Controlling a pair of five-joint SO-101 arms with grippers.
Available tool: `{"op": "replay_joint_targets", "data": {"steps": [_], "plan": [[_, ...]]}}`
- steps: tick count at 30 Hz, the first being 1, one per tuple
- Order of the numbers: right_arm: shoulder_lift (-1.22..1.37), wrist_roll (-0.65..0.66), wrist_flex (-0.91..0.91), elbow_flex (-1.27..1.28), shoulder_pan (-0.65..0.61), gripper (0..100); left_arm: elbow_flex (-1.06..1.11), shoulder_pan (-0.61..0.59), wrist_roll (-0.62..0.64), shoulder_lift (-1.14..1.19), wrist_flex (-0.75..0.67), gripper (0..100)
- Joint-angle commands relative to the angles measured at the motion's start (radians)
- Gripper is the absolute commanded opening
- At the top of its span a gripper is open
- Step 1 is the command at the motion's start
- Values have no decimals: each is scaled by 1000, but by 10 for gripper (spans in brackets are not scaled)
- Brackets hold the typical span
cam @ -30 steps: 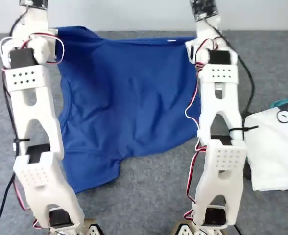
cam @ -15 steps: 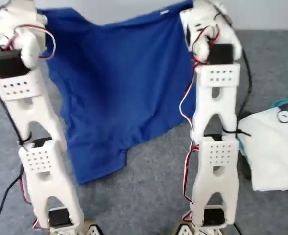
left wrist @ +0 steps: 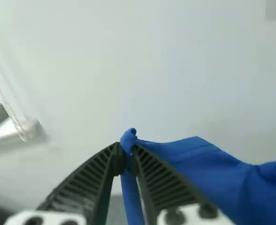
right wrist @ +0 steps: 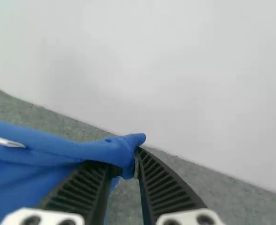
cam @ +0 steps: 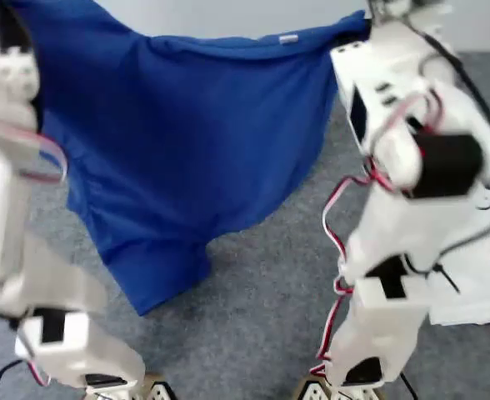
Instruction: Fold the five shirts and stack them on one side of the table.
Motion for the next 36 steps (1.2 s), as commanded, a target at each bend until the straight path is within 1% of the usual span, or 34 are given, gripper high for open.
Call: {"op": "replay_joint_targets", "data": {"steps": [1,4,6,10,14,17,20,22,26,30,32,34,36], "plan": [[-151,-5,42,-23,4,9,-33,-6,6,-133,20,13],[-236,-5,42,2,4,9,56,-6,6,-242,20,13],[-300,-5,44,83,10,9,124,-2,6,-328,20,13],[-467,-11,42,350,48,9,263,-6,3,-502,18,13],[-659,-11,41,664,51,9,395,-6,2,-643,14,13],[-803,-11,39,901,51,9,481,-6,3,-707,14,13],[-906,-11,36,1094,51,9,559,-6,-2,-726,9,13],[-938,-9,1,1223,51,9,647,-6,-2,-724,-31,13],[-954,-8,-137,1447,51,9,881,-6,-3,-724,-152,13],[-952,-9,-263,1593,51,9,1081,-6,-5,-723,-242,13],[-951,-9,-314,1645,51,9,1133,-11,-5,-704,-279,13],[-951,-8,-361,1688,51,9,1136,-37,-3,-652,-302,13],[-947,-9,-427,1729,51,9,1136,-55,0,-591,-361,13]]}}
